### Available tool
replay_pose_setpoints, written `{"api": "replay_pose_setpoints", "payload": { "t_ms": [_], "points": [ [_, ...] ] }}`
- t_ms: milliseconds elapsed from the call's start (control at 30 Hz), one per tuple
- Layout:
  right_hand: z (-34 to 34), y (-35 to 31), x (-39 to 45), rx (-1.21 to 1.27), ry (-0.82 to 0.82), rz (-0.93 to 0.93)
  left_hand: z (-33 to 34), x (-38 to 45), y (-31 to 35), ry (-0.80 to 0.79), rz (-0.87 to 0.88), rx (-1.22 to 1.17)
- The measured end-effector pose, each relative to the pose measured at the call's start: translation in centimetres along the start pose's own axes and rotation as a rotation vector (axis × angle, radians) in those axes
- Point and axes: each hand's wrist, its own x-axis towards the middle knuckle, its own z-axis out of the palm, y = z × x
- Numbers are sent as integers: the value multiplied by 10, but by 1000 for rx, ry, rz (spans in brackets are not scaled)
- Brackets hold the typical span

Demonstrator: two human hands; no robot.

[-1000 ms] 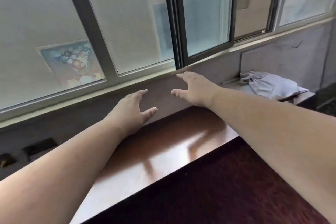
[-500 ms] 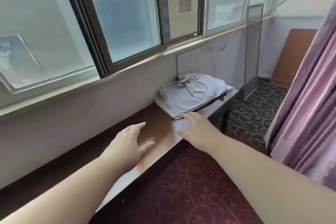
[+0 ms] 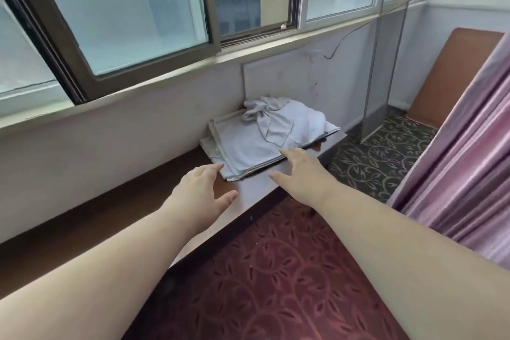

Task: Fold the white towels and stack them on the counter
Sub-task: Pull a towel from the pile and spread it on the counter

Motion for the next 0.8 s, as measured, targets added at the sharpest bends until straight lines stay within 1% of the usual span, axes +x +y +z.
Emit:
{"api": "replay_pose_setpoints", "payload": {
  "t_ms": [267,533,667,800],
  "points": [
    [13,45,97,0,-5,43,37,111,-13,-44,19,-2],
    [-1,102,233,-34,17,184,82,298,-23,-83,56,-78],
    [3,125,282,-22,15,216,101,364,-28,-129,24,-76],
    [21,145,325,22,-36,234,121,405,-37,-170,-21,-73]
  ]
}}
